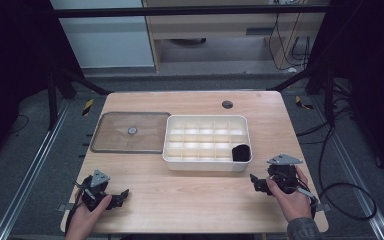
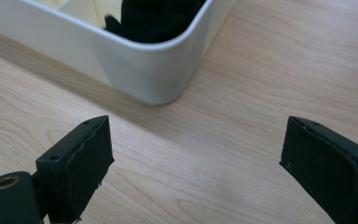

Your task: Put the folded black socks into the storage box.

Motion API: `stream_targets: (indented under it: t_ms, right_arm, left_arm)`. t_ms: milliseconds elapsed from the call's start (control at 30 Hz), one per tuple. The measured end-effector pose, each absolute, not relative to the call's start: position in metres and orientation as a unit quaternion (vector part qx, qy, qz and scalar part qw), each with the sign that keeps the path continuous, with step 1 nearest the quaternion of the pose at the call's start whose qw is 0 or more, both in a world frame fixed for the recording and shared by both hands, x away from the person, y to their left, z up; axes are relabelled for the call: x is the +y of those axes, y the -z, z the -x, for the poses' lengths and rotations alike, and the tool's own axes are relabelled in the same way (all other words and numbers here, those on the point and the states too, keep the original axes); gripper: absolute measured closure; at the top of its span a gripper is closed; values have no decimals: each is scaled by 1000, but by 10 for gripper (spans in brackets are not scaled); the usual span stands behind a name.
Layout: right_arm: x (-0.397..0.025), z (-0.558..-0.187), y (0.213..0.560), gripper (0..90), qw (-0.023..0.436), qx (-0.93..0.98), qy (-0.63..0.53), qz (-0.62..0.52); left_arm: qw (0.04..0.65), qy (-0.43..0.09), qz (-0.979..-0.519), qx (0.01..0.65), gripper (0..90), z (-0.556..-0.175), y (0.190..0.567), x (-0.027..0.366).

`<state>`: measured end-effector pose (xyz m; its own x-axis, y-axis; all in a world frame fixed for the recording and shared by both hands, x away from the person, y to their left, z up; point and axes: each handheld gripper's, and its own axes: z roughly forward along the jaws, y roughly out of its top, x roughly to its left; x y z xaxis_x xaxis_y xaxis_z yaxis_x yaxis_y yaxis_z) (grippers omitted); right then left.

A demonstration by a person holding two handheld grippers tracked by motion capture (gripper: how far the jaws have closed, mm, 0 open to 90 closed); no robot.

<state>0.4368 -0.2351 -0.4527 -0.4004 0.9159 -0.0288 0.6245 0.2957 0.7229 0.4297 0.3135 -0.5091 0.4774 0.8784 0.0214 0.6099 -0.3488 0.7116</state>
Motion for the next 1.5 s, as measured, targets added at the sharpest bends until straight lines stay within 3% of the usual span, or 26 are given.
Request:
stream_targets:
  t_ms: [700,1500]
  right_arm:
    - [-227,-434,491,88,202,778,-318,-502]
    - [-217,-437,508,71,204,773,-321,-507]
  left_arm:
    - [328,-205,-794,469,0,-429,509,313]
    - [327,-205,-795,468,0,-429,509,313]
